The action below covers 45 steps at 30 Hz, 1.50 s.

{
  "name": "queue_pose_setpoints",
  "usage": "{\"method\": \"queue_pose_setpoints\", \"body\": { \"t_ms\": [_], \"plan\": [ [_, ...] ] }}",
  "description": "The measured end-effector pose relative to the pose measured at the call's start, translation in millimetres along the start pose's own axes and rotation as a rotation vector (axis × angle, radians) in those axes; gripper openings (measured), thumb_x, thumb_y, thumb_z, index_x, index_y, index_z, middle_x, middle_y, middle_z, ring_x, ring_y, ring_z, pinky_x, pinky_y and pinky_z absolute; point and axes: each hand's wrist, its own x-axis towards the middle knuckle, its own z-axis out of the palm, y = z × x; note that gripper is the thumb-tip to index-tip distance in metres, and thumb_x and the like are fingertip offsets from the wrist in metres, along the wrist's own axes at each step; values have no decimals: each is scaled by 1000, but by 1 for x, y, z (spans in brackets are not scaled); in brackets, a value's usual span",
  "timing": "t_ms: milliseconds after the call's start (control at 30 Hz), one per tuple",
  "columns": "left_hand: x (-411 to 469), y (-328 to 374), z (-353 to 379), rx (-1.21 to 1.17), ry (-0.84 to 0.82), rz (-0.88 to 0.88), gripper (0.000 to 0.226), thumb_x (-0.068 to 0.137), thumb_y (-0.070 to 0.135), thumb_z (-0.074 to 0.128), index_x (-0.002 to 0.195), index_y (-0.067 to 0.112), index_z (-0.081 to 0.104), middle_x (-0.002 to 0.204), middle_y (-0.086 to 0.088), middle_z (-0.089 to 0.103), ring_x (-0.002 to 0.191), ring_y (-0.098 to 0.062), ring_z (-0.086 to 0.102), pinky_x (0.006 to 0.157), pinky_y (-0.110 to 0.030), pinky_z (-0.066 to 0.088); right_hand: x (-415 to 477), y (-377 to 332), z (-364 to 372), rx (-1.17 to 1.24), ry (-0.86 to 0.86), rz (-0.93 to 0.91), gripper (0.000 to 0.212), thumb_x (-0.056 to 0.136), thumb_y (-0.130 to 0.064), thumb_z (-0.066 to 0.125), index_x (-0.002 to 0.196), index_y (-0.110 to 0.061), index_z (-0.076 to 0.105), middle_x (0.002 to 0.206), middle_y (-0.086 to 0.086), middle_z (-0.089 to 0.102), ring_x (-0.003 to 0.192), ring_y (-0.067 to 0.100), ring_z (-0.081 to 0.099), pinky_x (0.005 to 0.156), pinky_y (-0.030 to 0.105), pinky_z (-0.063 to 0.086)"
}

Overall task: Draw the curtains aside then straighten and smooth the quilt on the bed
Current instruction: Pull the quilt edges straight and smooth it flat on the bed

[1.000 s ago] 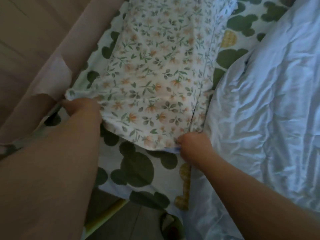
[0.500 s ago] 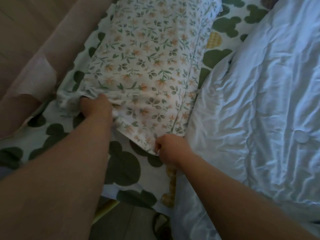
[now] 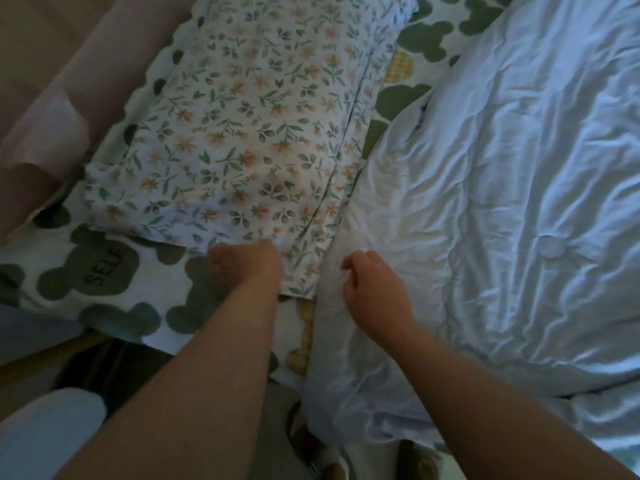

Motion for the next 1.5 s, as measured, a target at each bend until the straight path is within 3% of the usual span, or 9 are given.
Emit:
{"method": "queue_pose_setpoints", "body": {
  "t_ms": [167,367,533,700,800,1133,1200,1367,1500],
  "plan": [
    [-59,-41,49,-31,-351,61,73,71,27,72,131,1,38,132,-16,51,115,-35,54,97,-42,48,-30,57,-24,-66,-109,99,34,83,-21,55,117,-16,54,112,7,52,101,27,56,84,34,45],
    [-105,-94,49,491,-196,162,85,80,59,58,140,5,30,140,-19,35,126,-38,38,102,-47,35,-77,121,-54,-148,-359,130,66,73,-46,72,130,-23,46,127,4,46,117,23,50,96,31,42],
    [-108,-109,46,307,-257,274,62,97,47,42,142,5,33,143,-18,41,128,-37,42,103,-42,34,-113,150,-63,-325,-527,26,103,56,-68,74,141,-35,28,140,-1,34,128,23,38,107,39,36],
    [-102,-99,32,267,-101,385,56,99,41,42,138,2,36,139,-21,45,126,-38,45,100,-41,36,-124,161,-67,-434,-379,20,45,90,-31,50,134,-26,41,129,6,56,113,30,56,91,36,44],
    [-94,-105,17,264,-2,424,53,99,36,44,136,0,36,137,-24,45,124,-41,45,100,-45,36,-118,148,-67,-325,-396,-19,28,92,-24,45,118,-19,53,119,11,62,107,32,59,84,34,44],
    [-77,-108,14,739,171,380,65,90,22,54,144,6,21,146,-25,28,131,-44,31,105,-56,27,-137,150,-37,-23,-430,-92,34,95,-28,48,127,-15,52,127,10,58,115,29,55,92,33,42],
    [-101,-104,31,756,196,554,66,82,23,60,139,10,28,143,-24,29,128,-44,32,105,-52,28,-143,161,-48,72,-397,-78,47,89,-34,58,132,-17,49,131,6,54,119,25,52,98,32,40],
    [-184,-99,91,617,-299,1021,55,63,57,76,95,19,50,104,-5,52,99,-27,50,84,-38,43,-145,201,-95,-118,-373,-36,71,66,-50,75,127,-25,47,125,1,51,111,22,51,95,34,45],
    [-225,-115,120,912,-752,1001,60,64,56,78,111,25,56,110,7,54,102,-17,54,89,-34,46,-149,246,-125,-483,-424,43,55,78,-36,68,128,-23,49,129,4,50,116,25,50,96,38,42]
  ]
}}
